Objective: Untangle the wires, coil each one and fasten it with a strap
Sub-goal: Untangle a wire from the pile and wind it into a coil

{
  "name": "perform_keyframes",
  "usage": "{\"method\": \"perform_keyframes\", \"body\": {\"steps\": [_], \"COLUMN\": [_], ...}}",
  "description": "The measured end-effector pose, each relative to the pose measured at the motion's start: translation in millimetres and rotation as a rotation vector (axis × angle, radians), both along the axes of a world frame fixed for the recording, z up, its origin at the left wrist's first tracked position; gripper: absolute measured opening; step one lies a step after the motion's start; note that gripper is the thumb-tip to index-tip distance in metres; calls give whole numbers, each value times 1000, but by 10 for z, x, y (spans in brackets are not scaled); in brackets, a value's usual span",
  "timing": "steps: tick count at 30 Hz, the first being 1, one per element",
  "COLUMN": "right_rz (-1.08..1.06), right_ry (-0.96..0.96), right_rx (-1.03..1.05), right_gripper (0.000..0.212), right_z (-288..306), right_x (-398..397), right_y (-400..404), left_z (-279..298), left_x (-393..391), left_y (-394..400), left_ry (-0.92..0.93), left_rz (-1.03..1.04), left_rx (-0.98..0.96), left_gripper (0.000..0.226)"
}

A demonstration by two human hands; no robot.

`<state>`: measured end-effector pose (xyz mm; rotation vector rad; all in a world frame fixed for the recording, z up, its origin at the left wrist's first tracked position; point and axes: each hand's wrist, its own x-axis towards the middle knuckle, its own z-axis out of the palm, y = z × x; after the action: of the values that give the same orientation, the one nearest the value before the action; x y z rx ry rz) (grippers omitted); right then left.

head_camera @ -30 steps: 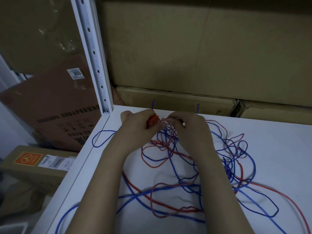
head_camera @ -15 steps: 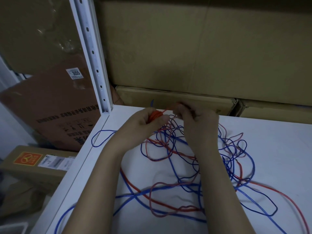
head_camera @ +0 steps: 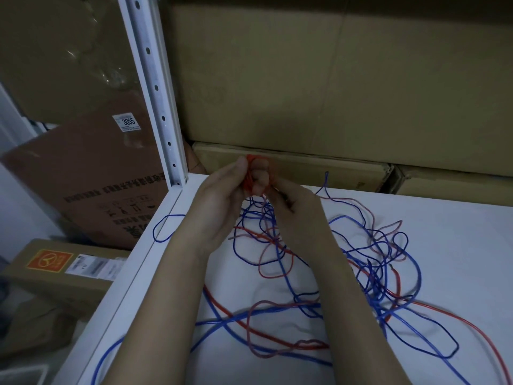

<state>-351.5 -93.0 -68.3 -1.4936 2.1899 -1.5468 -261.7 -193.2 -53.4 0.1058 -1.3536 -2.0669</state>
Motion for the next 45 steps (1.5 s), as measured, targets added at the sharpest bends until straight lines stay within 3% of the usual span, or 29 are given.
{"method": "perform_keyframes", "body": {"steps": [4, 7, 17, 22, 25, 31, 38, 41, 45], "right_rz": [-21, 50, 18, -226, -240, -158, 14, 87, 147], "right_ry": [108, 84, 282, 436, 385, 165, -129, -70, 42], "right_rx": [280, 386, 205, 120, 64, 45, 208, 372, 363], "right_gripper": [30, 32, 17, 18, 16, 20, 24, 27, 23], "right_z": [-23, -5, 136, 211, 210, 130, 1, -67, -13], "right_x": [-11, 7, 14, -94, -169, -195, -173, -159, -118], "right_y": [42, 60, 117, 216, 252, 191, 100, 90, 97], "left_z": [-50, -56, -173, -245, -194, -126, -103, -80, -104], "left_x": [-47, -58, -12, 23, 47, -17, -88, -97, -68], "left_y": [-23, -20, 19, 4, -9, -1, 89, 92, 76], "left_ry": [-14, -110, -613, -604, -605, -199, -76, -122, -335], "left_rz": [125, 241, 342, 384, 136, -61, 107, 257, 376], "left_rx": [11, -119, -756, -936, -650, -432, -269, -332, -514], "left_gripper": [29, 30, 28, 30, 36, 34, 26, 26, 24]}}
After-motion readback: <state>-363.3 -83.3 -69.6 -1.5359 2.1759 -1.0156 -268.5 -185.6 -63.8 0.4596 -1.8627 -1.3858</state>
